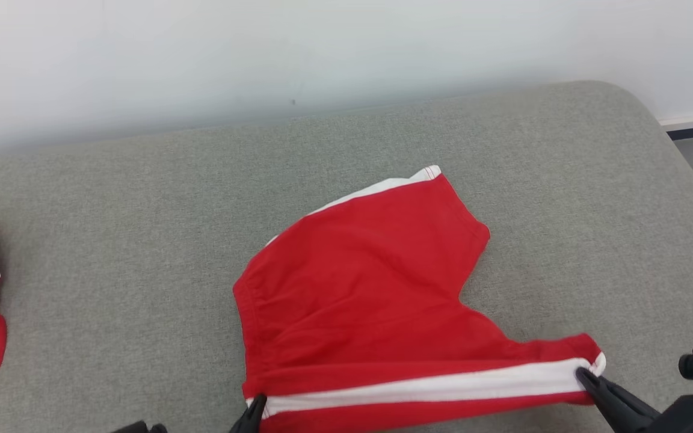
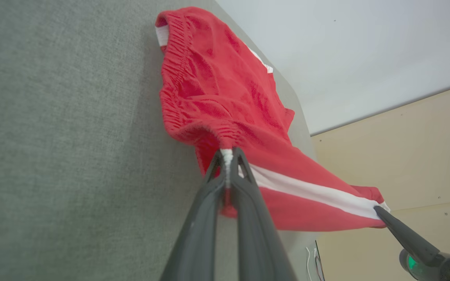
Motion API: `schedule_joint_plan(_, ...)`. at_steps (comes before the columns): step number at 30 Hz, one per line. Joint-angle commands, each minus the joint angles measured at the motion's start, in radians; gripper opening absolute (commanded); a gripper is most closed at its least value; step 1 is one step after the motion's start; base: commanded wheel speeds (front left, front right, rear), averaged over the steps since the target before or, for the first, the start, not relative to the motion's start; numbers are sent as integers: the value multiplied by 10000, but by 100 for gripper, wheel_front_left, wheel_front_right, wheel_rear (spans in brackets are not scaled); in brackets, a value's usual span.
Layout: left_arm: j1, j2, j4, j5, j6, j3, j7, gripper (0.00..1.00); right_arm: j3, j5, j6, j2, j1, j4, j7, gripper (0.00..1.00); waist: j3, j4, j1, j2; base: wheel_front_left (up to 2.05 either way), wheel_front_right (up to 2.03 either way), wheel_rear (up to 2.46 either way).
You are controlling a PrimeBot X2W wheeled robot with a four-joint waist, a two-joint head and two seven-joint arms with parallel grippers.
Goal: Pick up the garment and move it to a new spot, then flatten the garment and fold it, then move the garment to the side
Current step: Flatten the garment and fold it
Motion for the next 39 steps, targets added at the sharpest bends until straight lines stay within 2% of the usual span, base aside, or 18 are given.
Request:
schedule_joint_plan(1,323,215,-221,-83,156,-41,86,0,-138,-138,10,173,257,-165,204,0,-29,55,3,1,0,0,0)
schedule_joint_plan(5,567,290,-552,-84,273,-71,61,0,-308,-323,9,422,430,-336,337,0,8,168,3,1,0,0,0)
schedule_joint_plan(8,347,144,-554,4,235,-75,-1,0,-205,-415,10,438,234,-270,323,0,57,245,3,1,0,0,0)
schedule_joint_plan(12,45,-32,-441,179,212,-57,-106,0,2,-524,10,226,-156,-131,191,0,124,288,3,1,0,0,0)
schedule_joint_plan(17,-608,-501,-119,328,130,-5,-257,0,528,-785,9,-469,-1338,500,-107,0,254,328,3,1,0,0,0)
schedule_joint_plan(18,-935,-680,114,400,150,9,-279,0,850,-903,10,-835,-2031,949,-262,0,339,331,3,1,0,0,0)
schedule_joint_plan(22,-1646,-1009,679,487,149,-20,-147,0,1483,-978,10,-1469,-3461,2126,-612,0,571,452,3,1,0,0,0)
schedule_joint_plan(28,-2821,-1554,1653,664,346,229,-350,0,2562,-873,9,-2044,-5713,4244,-1165,0,1162,691,3,1,0,0,0)
schedule_joint_plan(32,-3688,-1908,2314,941,442,358,-497,0,3245,-818,10,-2261,-7106,5642,-1627,0,1653,894,3,1,0,0,0)
schedule_joint_plan(39,-4999,-2498,3314,1281,422,522,-702,0,3790,-955,10,-2185,-9166,7887,-2697,0,2440,1165,3,1,0,0,0)
